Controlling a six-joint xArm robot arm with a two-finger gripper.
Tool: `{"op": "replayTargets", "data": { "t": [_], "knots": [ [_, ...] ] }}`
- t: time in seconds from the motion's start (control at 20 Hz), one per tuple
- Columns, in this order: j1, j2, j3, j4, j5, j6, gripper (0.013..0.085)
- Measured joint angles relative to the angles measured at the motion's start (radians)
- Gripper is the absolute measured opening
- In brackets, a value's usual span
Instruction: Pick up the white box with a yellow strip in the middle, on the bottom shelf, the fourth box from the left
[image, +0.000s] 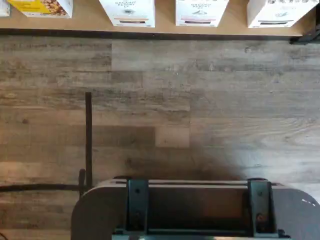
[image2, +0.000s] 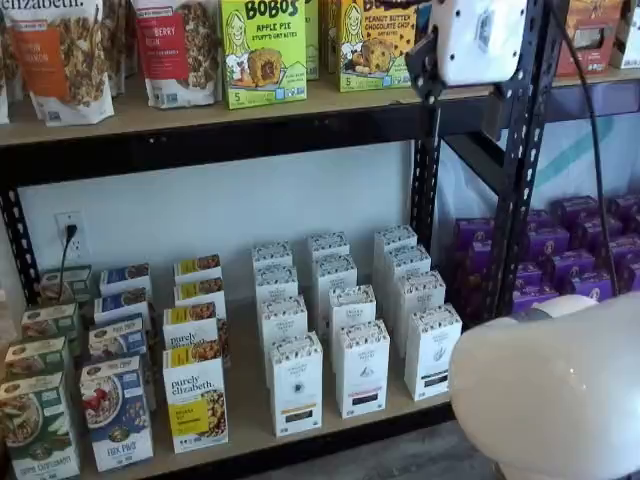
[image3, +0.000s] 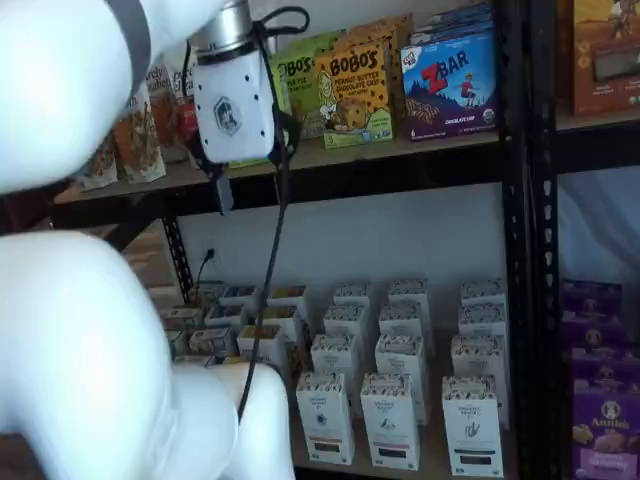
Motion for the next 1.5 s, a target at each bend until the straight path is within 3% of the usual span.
{"op": "replayTargets", "data": {
  "t": [0.15,0.4,0.9,1.5],
  "knots": [
    [0.043,-0.009,0.059,-0.018,-0.065,0.038,0.0850],
    [0.080,-0.012,0.145,-0.020,-0.176,0.074,0.0850],
    [0.129,0.040,0.283,-0.013,-0.400,0.120,0.0850],
    [0.188,0.186,0.408,-0.026,-0.686,0.177,0.0850]
  ]
}}
